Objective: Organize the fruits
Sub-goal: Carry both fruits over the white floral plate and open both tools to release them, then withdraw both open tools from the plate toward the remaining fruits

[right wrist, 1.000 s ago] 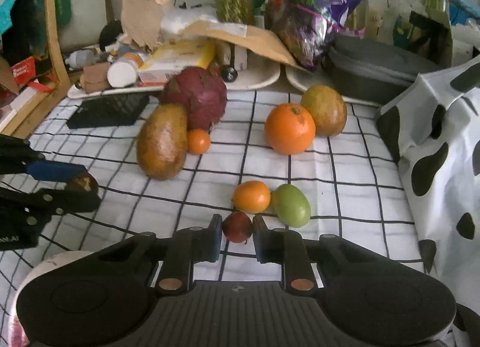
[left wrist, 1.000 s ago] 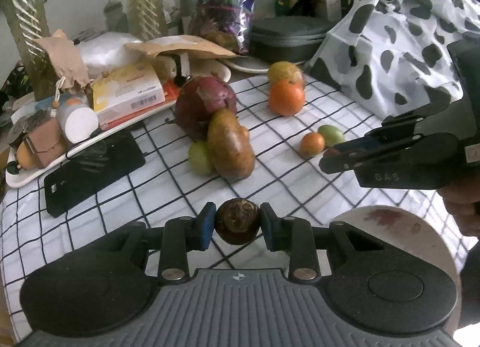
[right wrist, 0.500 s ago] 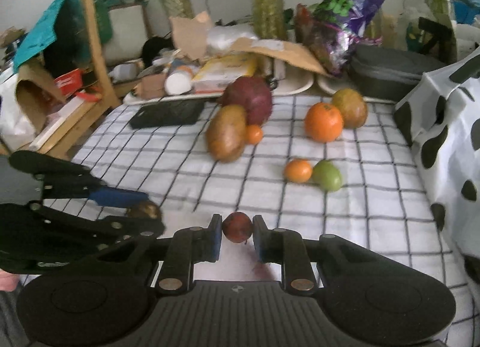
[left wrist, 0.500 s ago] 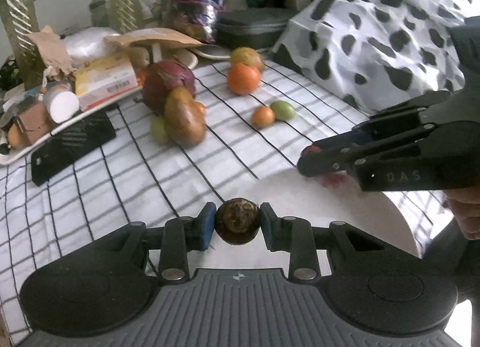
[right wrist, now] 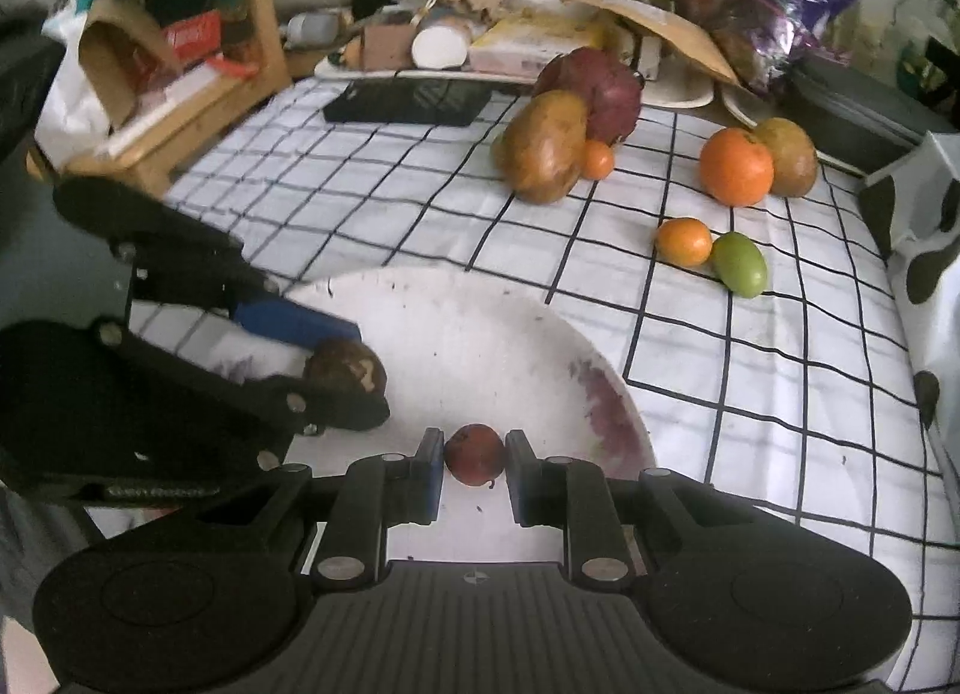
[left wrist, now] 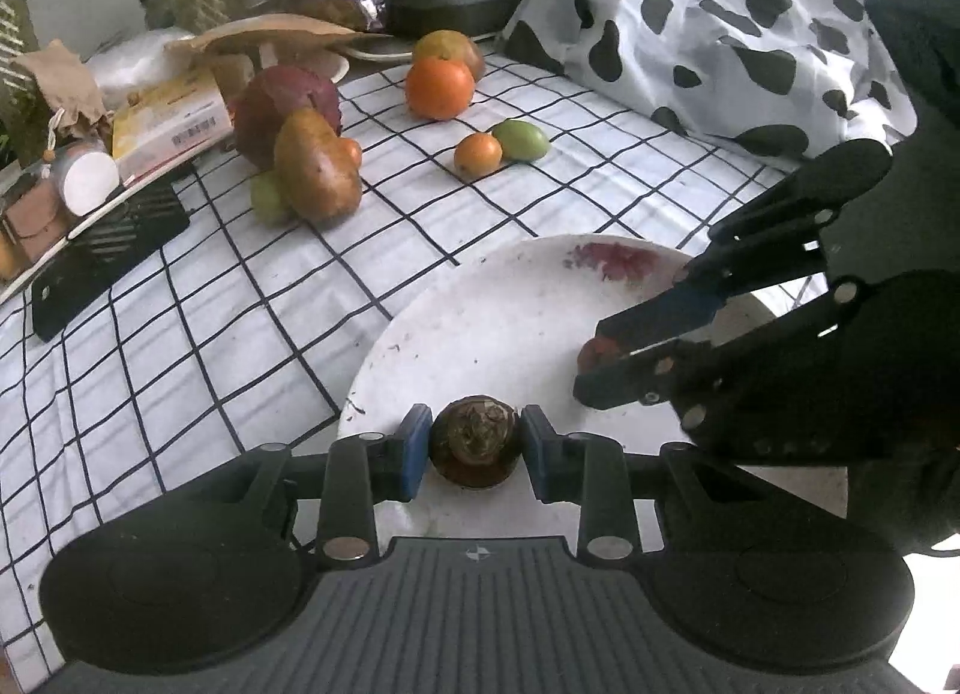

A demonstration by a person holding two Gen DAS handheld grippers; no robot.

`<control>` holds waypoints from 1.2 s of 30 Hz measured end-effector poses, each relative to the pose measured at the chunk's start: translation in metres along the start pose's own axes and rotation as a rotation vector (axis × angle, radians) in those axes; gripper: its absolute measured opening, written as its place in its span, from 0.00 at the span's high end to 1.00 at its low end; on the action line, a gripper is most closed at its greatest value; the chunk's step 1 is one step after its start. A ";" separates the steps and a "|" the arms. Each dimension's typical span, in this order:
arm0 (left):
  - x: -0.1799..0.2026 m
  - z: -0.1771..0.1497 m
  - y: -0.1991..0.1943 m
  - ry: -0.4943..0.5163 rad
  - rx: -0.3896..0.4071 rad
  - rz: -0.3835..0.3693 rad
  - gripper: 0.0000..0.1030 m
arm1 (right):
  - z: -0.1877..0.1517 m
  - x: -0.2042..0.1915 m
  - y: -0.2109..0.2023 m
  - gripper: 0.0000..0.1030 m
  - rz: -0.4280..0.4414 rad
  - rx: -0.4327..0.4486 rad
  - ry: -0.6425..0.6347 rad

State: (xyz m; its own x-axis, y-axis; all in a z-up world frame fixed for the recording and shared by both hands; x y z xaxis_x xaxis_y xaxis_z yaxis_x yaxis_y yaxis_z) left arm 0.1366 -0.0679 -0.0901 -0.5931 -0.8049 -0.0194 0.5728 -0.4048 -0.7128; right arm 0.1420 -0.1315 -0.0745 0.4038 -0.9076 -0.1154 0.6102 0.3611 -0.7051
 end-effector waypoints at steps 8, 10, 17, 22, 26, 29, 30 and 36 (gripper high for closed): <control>0.009 -0.001 0.000 0.084 -0.010 -0.009 0.55 | 0.000 0.000 -0.002 0.70 -0.014 0.000 -0.043; 0.009 -0.001 -0.003 0.097 -0.009 0.002 0.52 | 0.000 0.000 -0.003 0.63 -0.023 0.001 -0.058; 0.005 -0.003 -0.020 0.106 0.020 0.032 0.42 | 0.001 -0.001 -0.021 0.47 -0.019 0.044 -0.060; 0.007 -0.008 -0.035 0.101 0.030 0.041 0.40 | 0.001 -0.003 -0.041 0.16 -0.035 0.102 -0.049; 0.010 -0.014 -0.046 0.102 0.037 0.064 0.35 | -0.003 -0.001 -0.054 0.03 -0.082 0.123 -0.043; 0.012 -0.018 -0.054 0.097 0.051 0.070 0.32 | -0.009 0.001 -0.060 0.00 -0.115 0.122 -0.033; 0.013 -0.019 -0.057 0.093 0.055 0.068 0.32 | -0.011 0.000 -0.062 0.00 -0.124 0.120 -0.033; 0.017 -0.021 -0.068 0.070 0.078 0.081 0.32 | -0.021 -0.002 -0.069 0.00 -0.158 0.114 -0.031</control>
Point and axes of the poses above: each gripper's, at about its wrist camera, not at the fingertips, and y roughly the way its jaws point, x to its right, z to its top, the point moved 6 cm from there along y, roughly the way its jaws point, and after that the axes turned 11 degrees about x, right-handed, at the moved point
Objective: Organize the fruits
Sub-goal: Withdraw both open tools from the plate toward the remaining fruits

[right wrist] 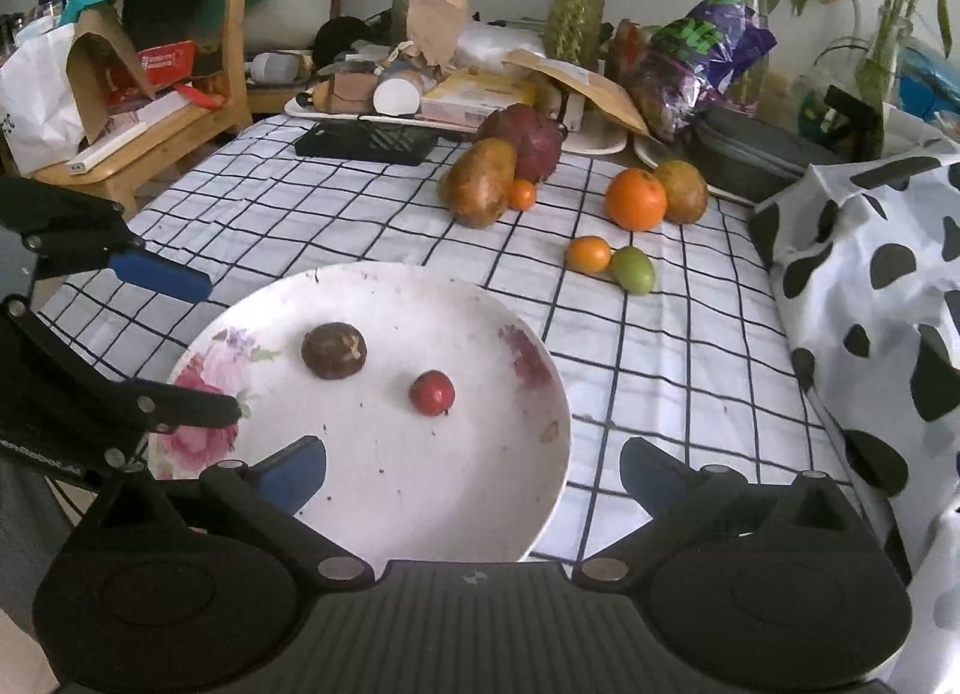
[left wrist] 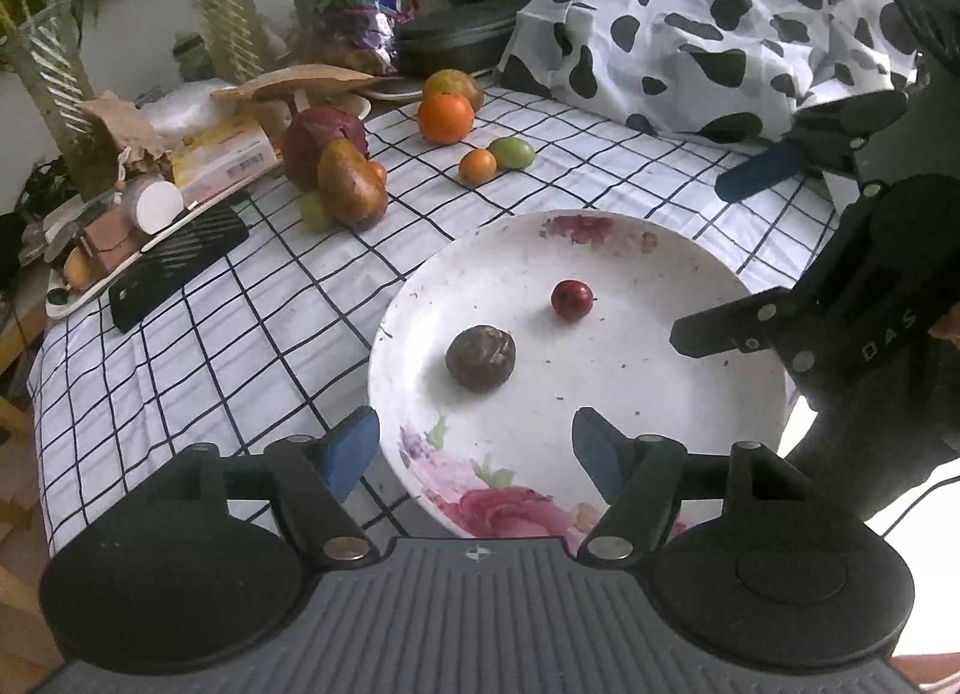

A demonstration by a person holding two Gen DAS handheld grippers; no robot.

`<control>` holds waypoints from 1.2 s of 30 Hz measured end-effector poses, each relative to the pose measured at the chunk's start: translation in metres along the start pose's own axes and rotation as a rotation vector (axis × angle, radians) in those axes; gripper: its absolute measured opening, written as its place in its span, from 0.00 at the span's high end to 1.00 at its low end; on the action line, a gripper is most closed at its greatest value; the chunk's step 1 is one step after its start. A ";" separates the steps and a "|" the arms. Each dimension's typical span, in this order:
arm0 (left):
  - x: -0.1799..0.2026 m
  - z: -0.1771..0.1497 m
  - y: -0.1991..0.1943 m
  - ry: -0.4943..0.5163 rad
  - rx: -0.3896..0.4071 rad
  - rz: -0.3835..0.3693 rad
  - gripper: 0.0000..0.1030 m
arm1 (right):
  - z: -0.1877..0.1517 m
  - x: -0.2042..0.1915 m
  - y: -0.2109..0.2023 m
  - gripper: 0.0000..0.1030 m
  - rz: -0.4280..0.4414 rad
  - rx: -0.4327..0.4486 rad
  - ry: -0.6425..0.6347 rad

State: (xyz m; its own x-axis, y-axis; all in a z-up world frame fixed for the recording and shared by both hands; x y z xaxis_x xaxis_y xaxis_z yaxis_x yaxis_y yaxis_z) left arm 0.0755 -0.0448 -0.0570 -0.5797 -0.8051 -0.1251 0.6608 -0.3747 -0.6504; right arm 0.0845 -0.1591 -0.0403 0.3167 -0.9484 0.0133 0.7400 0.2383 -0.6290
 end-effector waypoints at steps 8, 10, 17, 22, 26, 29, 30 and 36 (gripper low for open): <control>-0.002 0.002 0.000 -0.022 0.021 0.028 0.32 | -0.004 0.004 0.000 0.00 -0.045 -0.008 0.010; -0.004 0.003 -0.001 -0.035 0.031 0.035 0.32 | -0.004 0.006 0.000 0.00 -0.054 -0.006 0.017; -0.010 0.012 0.000 -0.071 0.071 0.054 0.32 | 0.001 0.014 0.003 0.00 -0.089 0.008 0.050; -0.013 0.019 0.003 -0.072 0.092 0.061 0.32 | 0.005 0.026 0.006 0.00 -0.134 0.022 0.094; -0.016 0.025 0.007 -0.072 0.109 0.072 0.32 | 0.008 0.039 0.009 0.00 -0.179 0.031 0.120; -0.020 0.029 0.010 -0.074 0.123 0.081 0.32 | 0.012 0.047 0.011 0.00 -0.203 0.045 0.139; -0.021 0.031 0.012 -0.073 0.126 0.081 0.32 | 0.013 0.050 0.013 0.00 -0.210 0.048 0.143; -0.032 0.038 0.028 -0.070 0.126 0.096 0.32 | 0.020 0.060 0.023 0.00 -0.230 0.051 0.150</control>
Point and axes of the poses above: each gripper's, at about its wrist camera, not at the fingertips, and y roughly the way its jaws point, x to its right, z to its top, the point moved 6 cm from there along y, roughly the way its jaws point, and after that the axes turned 11 degrees about x, right-handed, at the moved point
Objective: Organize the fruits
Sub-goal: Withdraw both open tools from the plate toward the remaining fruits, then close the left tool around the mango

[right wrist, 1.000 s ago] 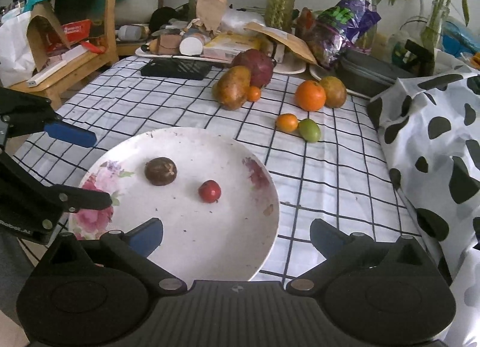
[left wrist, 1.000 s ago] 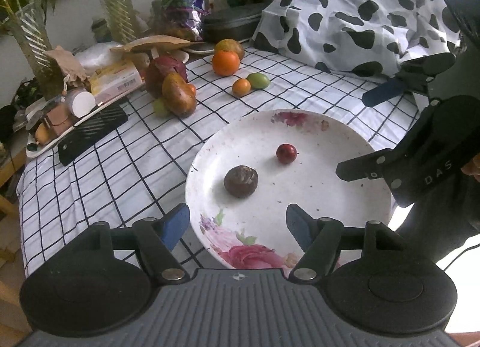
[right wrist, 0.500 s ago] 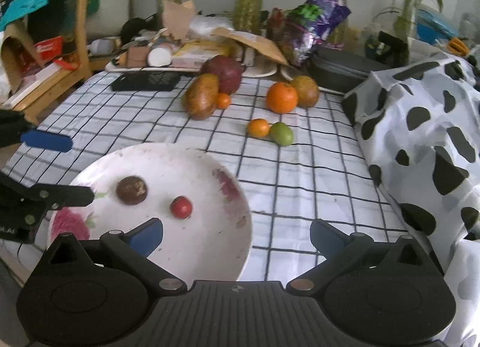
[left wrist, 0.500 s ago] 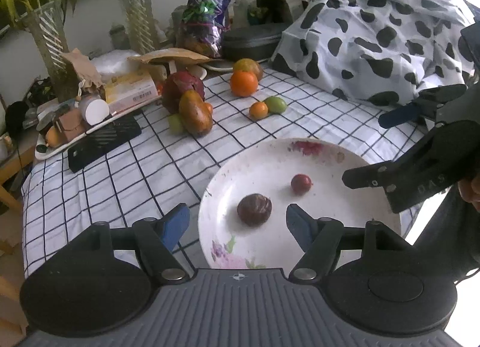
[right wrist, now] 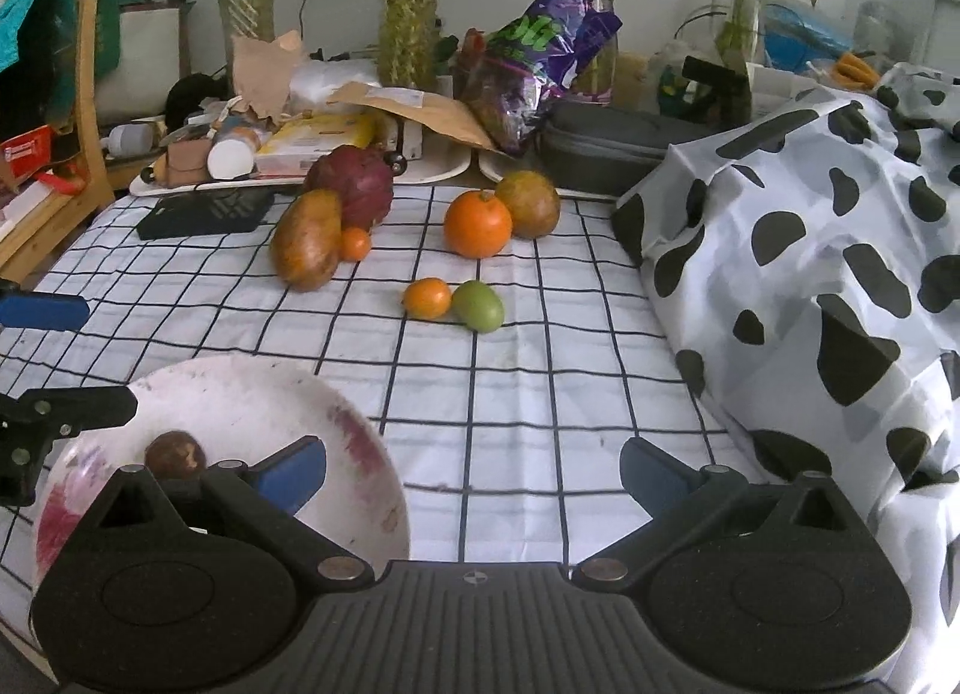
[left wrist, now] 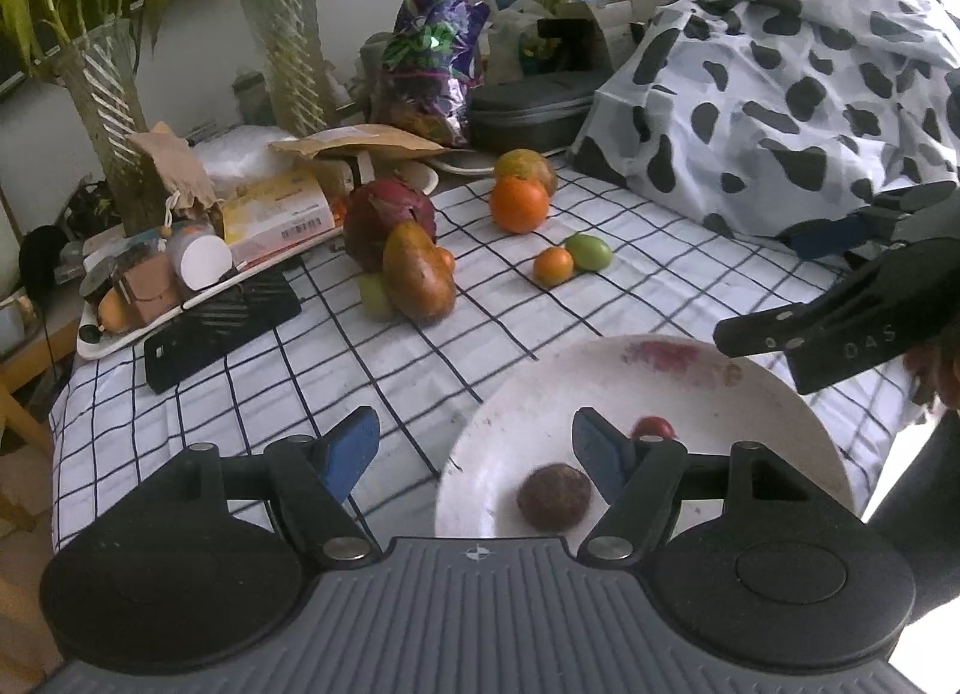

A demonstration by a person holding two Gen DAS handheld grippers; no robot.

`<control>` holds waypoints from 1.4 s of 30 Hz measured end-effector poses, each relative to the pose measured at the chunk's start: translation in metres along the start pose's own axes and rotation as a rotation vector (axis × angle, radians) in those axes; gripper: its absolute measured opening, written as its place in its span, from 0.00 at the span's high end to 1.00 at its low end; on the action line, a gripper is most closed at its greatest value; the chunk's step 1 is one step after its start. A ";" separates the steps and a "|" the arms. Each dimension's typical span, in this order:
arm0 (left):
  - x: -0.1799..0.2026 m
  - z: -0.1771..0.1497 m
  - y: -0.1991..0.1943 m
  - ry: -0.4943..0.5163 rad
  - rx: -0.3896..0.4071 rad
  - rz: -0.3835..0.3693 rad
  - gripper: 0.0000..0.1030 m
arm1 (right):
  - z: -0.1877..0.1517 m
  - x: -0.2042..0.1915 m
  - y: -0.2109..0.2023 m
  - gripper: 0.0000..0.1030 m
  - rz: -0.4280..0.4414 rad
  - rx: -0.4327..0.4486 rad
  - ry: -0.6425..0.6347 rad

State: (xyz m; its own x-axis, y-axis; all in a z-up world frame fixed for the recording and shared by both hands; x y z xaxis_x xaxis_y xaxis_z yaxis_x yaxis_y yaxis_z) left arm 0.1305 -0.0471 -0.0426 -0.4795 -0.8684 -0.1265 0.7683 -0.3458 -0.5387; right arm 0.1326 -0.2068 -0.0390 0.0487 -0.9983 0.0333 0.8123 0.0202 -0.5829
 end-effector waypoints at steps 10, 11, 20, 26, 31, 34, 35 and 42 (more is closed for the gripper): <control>-0.019 0.013 0.032 -0.022 0.004 0.002 0.32 | 0.015 0.004 0.029 0.00 -0.002 -0.010 -0.004; -0.021 0.014 0.035 -0.027 0.005 -0.001 0.32 | 0.016 0.005 0.033 0.00 -0.002 -0.011 -0.005; -0.037 0.028 0.066 -0.063 0.015 -0.031 0.33 | 0.027 0.011 0.064 0.00 -0.014 -0.031 -0.024; -0.041 0.036 0.087 -0.058 0.026 -0.044 0.33 | 0.036 0.014 0.082 0.00 -0.012 -0.034 -0.036; -0.045 0.040 0.107 -0.044 0.015 -0.050 0.35 | 0.041 0.018 0.095 0.00 -0.013 -0.042 -0.037; -0.048 0.042 0.119 -0.041 0.013 -0.064 0.43 | 0.043 0.020 0.102 0.00 -0.018 -0.050 -0.044; -0.048 0.042 0.122 -0.038 0.012 -0.064 0.44 | 0.044 0.021 0.105 0.00 -0.020 -0.053 -0.046; -0.049 0.048 0.143 -0.020 0.026 -0.100 0.48 | 0.048 0.027 0.114 0.00 -0.025 -0.057 -0.048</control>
Point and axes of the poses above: each gripper's, at about its wrist camera, not at the fingertips, and y roughly the way its jaws point, x to its right, z to its top, the point moved 6 cm from there along y, roughly the way its jaws point, and after that the axes turned 11 degrees about x, right-handed, at the moved point
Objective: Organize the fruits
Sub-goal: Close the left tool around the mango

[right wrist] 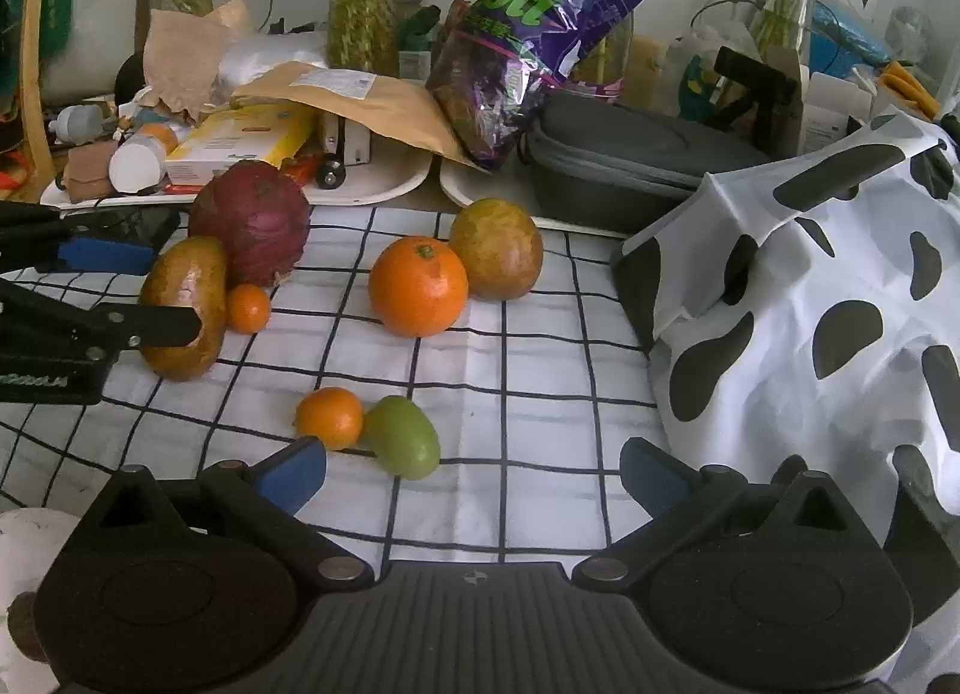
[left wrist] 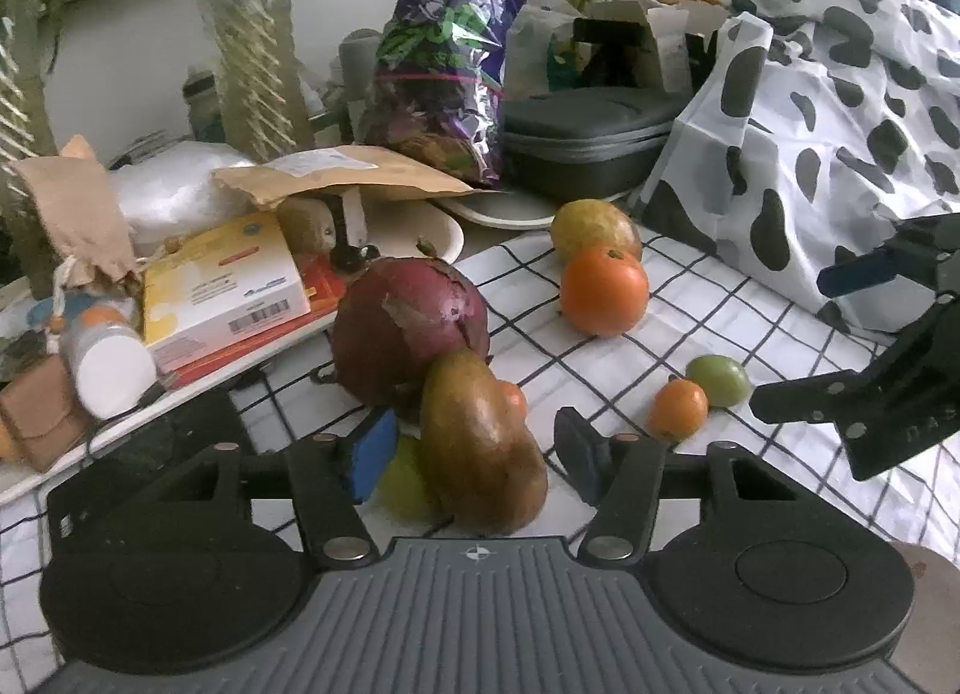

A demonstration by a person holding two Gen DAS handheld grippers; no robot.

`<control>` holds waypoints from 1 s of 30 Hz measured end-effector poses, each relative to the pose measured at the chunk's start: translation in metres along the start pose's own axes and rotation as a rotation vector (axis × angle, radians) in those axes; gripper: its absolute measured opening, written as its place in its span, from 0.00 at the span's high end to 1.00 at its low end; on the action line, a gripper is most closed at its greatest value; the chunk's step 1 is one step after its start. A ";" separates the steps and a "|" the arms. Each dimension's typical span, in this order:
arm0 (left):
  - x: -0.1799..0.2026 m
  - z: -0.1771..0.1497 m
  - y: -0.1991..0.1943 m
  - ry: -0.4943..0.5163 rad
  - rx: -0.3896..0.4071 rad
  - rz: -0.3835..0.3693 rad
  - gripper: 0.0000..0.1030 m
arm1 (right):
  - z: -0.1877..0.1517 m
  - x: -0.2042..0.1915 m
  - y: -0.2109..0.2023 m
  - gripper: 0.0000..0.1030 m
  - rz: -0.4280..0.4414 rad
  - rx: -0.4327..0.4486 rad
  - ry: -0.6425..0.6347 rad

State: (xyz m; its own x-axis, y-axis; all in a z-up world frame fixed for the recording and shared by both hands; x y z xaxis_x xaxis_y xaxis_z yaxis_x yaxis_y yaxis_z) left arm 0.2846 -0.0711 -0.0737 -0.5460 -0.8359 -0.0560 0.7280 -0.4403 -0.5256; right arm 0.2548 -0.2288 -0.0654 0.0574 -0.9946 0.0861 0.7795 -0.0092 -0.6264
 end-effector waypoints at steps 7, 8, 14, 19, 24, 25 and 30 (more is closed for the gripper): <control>0.005 0.002 0.011 -0.045 0.010 -0.068 0.53 | 0.000 0.007 0.005 0.00 -0.012 -0.010 0.007; 0.005 0.002 0.012 -0.050 0.007 -0.074 0.54 | 0.000 0.007 0.006 0.00 -0.009 -0.011 0.012; 0.007 -0.007 0.019 -0.038 -0.050 -0.060 0.56 | 0.000 0.008 0.005 0.00 -0.010 -0.016 0.018; 0.002 -0.011 0.023 -0.077 -0.087 -0.059 0.58 | -0.002 0.008 0.007 0.00 -0.012 -0.023 0.015; -0.003 -0.012 0.021 -0.121 -0.099 -0.057 0.64 | -0.006 0.011 0.008 0.00 0.005 -0.033 0.047; -0.003 -0.011 0.019 -0.117 -0.096 -0.056 0.64 | -0.006 0.011 0.009 0.00 0.009 -0.036 0.053; 0.001 0.001 0.006 -0.082 -0.048 -0.053 0.64 | -0.009 0.007 0.013 0.01 0.059 -0.042 0.065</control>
State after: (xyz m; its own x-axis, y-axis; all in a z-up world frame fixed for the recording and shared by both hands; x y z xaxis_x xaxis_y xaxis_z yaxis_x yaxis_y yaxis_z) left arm 0.2892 -0.0747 -0.0764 -0.5460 -0.8367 0.0421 0.6769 -0.4702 -0.5663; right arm 0.2601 -0.2368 -0.0802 0.0611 -0.9981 -0.0015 0.7492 0.0468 -0.6607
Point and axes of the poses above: each gripper's, at about its wrist camera, not at the fingertips, and y roughly the way its jaws point, x to its right, z to its top, the point moved 6 cm from there along y, roughly the way its jaws point, and after that the axes turned 11 degrees about x, right-handed, at the moved point
